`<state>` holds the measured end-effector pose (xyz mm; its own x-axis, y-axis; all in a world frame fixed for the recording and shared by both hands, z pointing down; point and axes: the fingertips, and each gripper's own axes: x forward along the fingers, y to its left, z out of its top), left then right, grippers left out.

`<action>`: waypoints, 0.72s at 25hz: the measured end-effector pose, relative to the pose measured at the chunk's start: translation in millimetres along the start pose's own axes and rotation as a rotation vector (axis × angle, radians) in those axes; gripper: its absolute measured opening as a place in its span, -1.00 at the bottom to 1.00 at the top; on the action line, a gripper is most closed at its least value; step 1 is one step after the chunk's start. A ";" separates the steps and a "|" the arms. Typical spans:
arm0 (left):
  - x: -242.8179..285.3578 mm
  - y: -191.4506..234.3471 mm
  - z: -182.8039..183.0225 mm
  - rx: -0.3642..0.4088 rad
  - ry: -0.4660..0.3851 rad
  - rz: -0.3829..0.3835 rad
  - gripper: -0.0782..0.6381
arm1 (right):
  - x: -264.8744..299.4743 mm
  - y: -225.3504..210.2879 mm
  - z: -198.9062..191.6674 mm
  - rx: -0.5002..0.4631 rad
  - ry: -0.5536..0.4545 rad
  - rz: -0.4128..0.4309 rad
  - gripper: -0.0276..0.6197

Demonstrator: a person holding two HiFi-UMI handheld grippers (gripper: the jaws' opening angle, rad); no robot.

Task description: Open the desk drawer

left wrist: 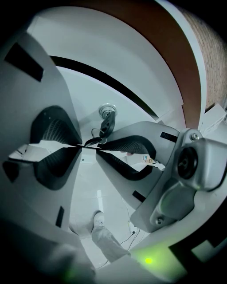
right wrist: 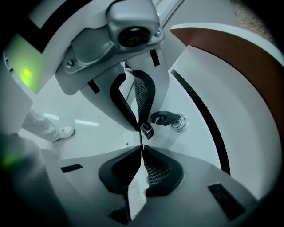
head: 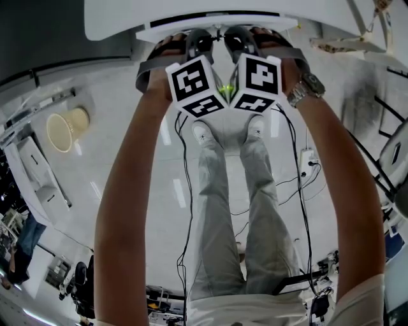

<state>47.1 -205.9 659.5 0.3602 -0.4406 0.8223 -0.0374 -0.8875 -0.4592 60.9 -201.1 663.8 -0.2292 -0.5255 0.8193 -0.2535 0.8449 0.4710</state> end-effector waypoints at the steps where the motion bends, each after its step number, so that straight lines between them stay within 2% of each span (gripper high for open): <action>1: -1.3 -2.4 -0.1 -0.001 0.000 -0.003 -0.71 | -1.2 2.4 0.1 0.002 0.001 0.004 -0.80; 18: -18.4 -33.7 -2.2 0.008 -0.003 -0.042 -0.71 | -18.1 33.5 2.7 0.032 0.013 0.033 -0.80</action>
<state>39.7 -168.2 660.5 0.3638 -0.4026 0.8400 -0.0147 -0.9042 -0.4269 54.0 -163.6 663.8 -0.2254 -0.4956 0.8388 -0.2760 0.8581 0.4329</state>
